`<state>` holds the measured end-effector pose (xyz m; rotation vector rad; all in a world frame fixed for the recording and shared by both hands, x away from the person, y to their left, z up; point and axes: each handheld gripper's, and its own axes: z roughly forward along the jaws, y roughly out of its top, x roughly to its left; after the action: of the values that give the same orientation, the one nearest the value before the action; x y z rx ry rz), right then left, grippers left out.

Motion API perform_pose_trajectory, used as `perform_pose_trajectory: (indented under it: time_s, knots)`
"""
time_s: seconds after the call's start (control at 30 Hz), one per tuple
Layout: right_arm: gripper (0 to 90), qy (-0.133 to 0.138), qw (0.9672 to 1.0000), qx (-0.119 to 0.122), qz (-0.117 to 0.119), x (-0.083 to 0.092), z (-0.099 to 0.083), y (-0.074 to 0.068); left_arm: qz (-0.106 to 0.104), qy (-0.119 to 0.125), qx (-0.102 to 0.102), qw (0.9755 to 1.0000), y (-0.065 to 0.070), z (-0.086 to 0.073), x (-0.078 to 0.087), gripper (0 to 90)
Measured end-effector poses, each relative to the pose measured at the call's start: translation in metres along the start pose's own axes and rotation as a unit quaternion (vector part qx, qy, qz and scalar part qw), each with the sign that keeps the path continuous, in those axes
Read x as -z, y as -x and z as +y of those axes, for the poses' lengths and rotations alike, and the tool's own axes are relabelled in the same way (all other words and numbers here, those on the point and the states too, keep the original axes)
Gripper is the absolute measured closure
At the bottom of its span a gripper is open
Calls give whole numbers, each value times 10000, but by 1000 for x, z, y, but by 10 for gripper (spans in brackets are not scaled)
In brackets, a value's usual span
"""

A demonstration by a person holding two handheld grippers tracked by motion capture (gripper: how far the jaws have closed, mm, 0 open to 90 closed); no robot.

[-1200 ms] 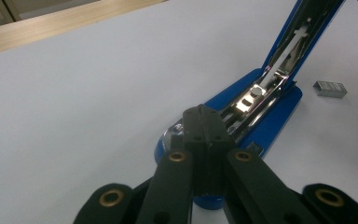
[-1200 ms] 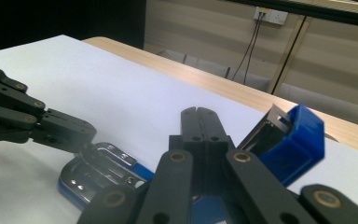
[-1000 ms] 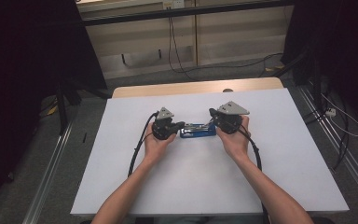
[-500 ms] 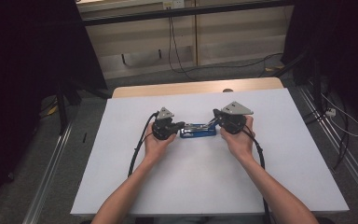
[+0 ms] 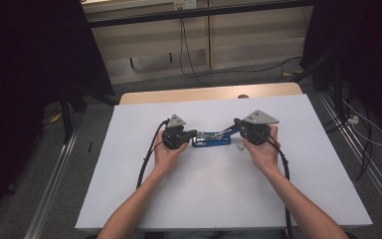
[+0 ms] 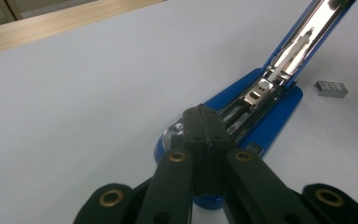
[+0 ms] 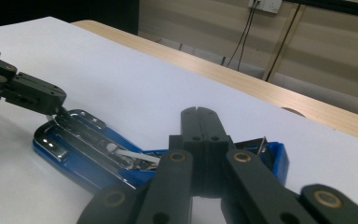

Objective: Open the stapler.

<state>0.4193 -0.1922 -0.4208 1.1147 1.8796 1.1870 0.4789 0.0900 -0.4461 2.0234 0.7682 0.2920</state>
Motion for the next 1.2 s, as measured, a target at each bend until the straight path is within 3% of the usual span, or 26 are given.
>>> perform_pose_trajectory:
  time_s: [0.3,1.2]
  knots:
    - [900,-24,9997,-213,-85,4,-11,12,-16,16,56,10000,0,0,0,900]
    - [900,-106,9993,-345,-132,9,-24,22,-20,44,73,10000,0,-1,0,900]
